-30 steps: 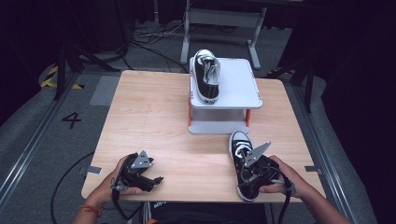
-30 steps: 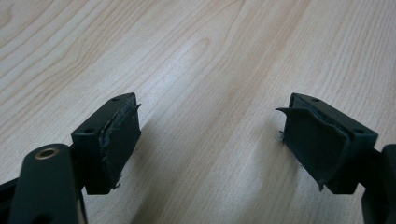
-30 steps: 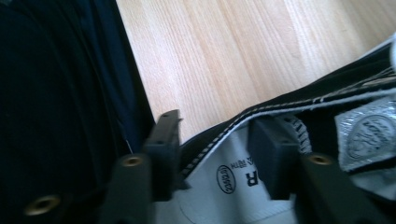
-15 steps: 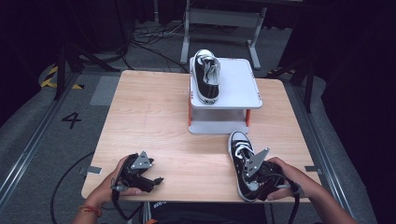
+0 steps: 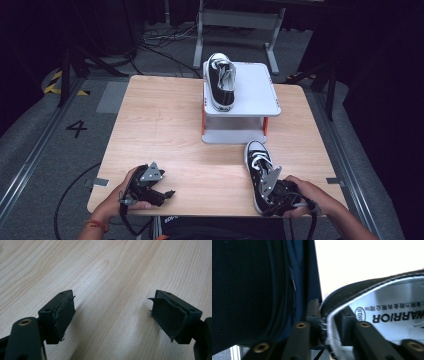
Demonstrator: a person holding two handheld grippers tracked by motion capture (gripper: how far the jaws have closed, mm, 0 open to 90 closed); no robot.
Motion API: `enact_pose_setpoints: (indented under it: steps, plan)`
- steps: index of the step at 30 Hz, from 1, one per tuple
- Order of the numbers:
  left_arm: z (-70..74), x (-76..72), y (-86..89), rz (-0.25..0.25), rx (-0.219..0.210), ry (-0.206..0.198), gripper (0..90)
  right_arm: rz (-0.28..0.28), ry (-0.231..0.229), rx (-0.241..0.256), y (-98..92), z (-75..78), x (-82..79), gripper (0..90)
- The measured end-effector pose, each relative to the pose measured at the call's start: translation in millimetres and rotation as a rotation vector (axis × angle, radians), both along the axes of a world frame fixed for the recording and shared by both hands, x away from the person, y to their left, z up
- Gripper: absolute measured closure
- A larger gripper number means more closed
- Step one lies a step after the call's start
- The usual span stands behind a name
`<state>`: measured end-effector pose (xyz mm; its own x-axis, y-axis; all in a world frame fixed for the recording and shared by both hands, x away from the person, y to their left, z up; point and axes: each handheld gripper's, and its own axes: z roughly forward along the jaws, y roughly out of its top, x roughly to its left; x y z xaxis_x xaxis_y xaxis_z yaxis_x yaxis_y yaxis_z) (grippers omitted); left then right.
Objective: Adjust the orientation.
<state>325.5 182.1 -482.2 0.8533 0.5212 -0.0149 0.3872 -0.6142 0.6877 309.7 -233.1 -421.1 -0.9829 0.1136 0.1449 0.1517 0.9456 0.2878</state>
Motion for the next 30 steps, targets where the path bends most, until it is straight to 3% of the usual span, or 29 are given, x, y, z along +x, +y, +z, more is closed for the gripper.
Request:
enact_pose_setpoints:
  steps: [5,21,25,30]
  plan:
    - [0.1,0.4,0.0,-0.004,0.001,0.0,18.8,0.015,-0.057,0.003,0.3,3.0,-6.0,78.4]
    - [0.1,0.8,-0.1,-0.007,0.001,0.001,18.7,-0.032,-0.095,0.104,-3.5,7.1,-8.7,77.4]
    - [0.0,0.8,-0.1,-0.007,-0.001,0.001,18.7,-0.039,-0.121,0.103,-5.1,11.2,-10.8,77.6]
    - [0.0,1.0,-0.1,-0.009,-0.001,0.001,18.7,-0.045,-0.117,0.099,-8.3,14.5,-13.4,77.4]
